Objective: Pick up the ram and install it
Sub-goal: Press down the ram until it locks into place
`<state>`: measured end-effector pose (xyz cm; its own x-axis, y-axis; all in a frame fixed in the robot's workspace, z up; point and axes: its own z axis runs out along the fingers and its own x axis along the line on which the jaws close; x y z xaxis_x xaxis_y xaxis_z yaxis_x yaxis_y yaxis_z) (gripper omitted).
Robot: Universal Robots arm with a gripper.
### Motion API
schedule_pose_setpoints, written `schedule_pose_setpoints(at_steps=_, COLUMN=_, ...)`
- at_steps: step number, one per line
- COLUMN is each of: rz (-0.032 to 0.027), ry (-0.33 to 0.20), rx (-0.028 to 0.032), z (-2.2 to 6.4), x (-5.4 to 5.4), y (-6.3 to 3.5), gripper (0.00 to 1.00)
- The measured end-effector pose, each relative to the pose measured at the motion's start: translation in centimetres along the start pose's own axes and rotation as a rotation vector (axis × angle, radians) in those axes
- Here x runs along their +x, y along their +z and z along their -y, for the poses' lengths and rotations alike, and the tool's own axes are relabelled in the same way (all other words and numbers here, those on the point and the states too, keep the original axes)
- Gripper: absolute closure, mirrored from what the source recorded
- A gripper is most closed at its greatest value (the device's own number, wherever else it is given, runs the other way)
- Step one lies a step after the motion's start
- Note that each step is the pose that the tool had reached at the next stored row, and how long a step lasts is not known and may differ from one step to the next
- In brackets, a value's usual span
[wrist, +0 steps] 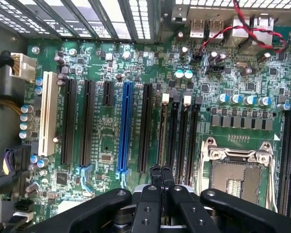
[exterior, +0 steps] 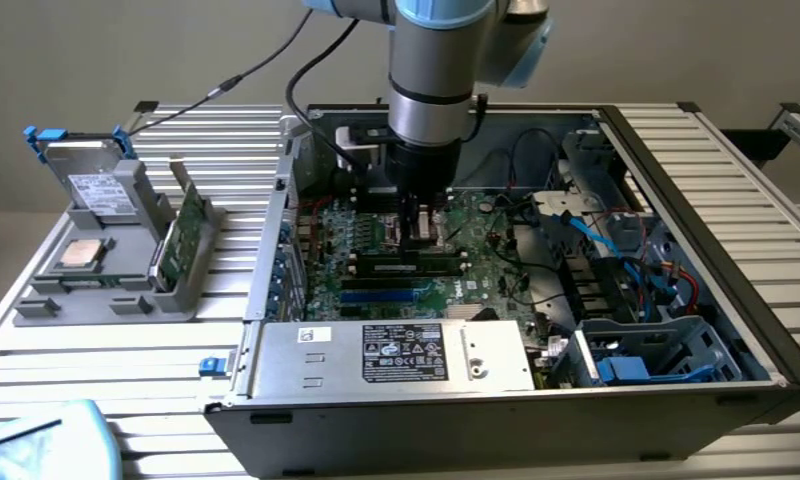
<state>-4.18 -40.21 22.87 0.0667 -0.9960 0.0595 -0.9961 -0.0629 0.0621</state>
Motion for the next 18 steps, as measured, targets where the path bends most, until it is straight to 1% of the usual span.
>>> schedule_pose_setpoints(at_steps=2, rz=-0.0014, ry=0.0, rx=-0.0007, z=0.0, x=0.0, y=0.26, gripper=0.89)
schedule_pose_setpoints(at_steps=6, rz=-0.0002, ry=0.0, rx=0.0001, z=0.01, x=0.0, y=0.46, gripper=0.89)
schedule_pose_setpoints(at_steps=7, rz=0.0004, ry=0.0, rx=0.0001, z=0.01, x=0.0, y=0.39, gripper=0.89)
schedule_pose_setpoints(at_steps=8, rz=0.0022, ry=0.0, rx=0.0011, z=0.01, x=0.0, y=0.17, gripper=0.89)
schedule_pose_setpoints(at_steps=10, rz=0.0001, ry=0.0, rx=-0.0005, z=0.02, x=0.0, y=-0.4, gripper=0.89)
schedule_pose_setpoints(at_steps=12, rz=0.0003, ry=0.0, rx=-0.0005, z=0.08, x=0.0, y=-0.53, gripper=0.89)
schedule_pose_setpoints(at_steps=16, rz=-0.0002, ry=-0.002, rx=-0.0005, z=0.69, x=0.1, y=-0.73, gripper=0.89)
schedule_pose_setpoints(at_steps=18, rz=-0.0001, ry=-0.002, rx=-0.0005, z=0.78, x=0.1, y=-0.74, gripper=0.89)
